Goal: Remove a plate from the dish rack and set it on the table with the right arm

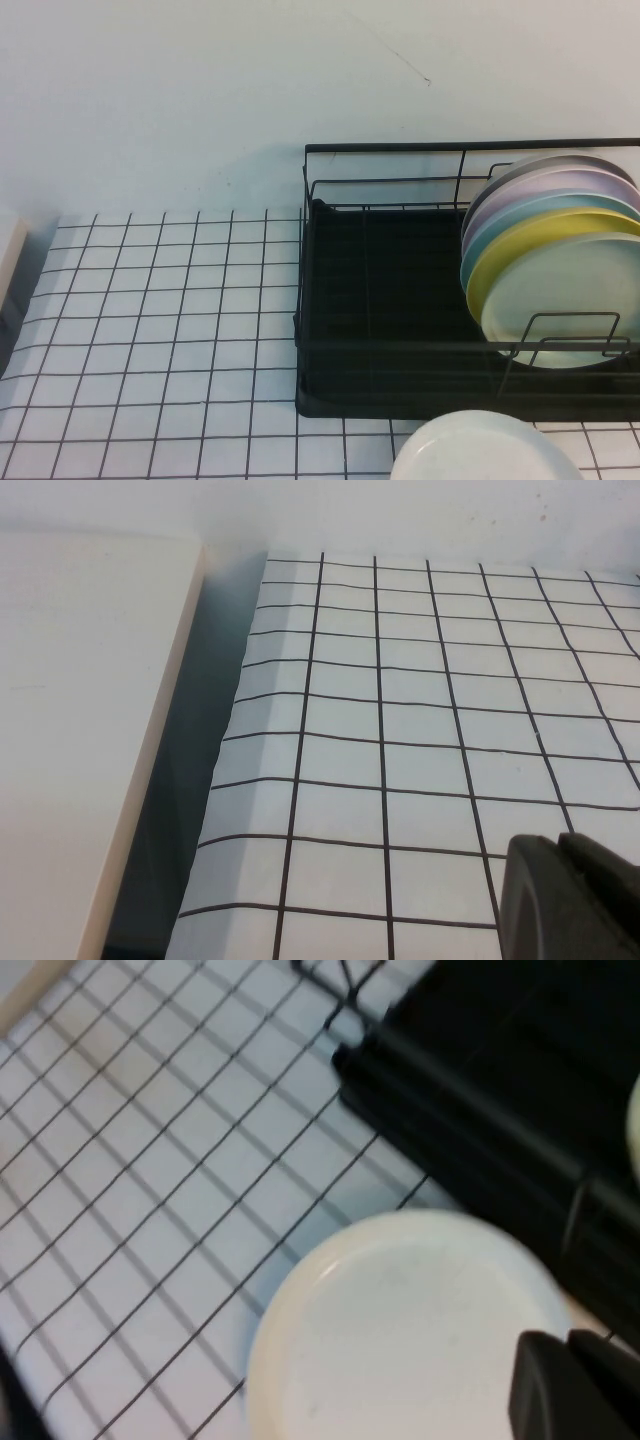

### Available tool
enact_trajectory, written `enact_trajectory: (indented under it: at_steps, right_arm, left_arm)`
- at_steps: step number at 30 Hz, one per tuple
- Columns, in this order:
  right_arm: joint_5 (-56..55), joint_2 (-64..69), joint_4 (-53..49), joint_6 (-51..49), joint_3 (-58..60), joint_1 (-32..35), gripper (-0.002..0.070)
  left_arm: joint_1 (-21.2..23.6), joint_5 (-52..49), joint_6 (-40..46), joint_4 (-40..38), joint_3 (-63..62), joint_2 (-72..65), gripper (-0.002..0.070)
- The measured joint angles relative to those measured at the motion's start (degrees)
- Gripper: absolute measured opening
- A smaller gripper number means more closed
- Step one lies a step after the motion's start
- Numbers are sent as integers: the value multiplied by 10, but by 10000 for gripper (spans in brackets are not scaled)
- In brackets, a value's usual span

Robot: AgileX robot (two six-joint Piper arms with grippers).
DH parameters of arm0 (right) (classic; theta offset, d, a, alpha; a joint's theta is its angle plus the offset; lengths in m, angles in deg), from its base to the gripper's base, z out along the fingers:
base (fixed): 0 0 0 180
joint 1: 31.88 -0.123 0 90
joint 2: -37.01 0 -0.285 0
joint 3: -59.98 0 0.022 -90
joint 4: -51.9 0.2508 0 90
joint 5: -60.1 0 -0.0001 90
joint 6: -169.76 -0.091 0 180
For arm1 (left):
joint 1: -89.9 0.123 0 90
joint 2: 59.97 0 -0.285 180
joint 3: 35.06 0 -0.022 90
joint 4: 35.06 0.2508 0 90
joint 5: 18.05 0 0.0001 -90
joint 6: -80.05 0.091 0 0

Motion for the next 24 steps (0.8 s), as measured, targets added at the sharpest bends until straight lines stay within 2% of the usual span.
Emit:
enact_trajectory:
  at_steps: [7,14,19,24]
  right_arm:
    - [-106,-238,17,4,13,0,-1]
    - [-167,-356,29,-12,47,0,-2]
    - [-148,-366,64,-14,68,0,-2]
    - [-55,-368,80,-19,71,0,-2]
  left_arm:
    - [0,0,0,0,0,0,-4]
    - [0,0,0,0,0,0,-4]
    - [0,0,0,0,0,0,-4]
    - [0,0,0,0,0,0,-4]
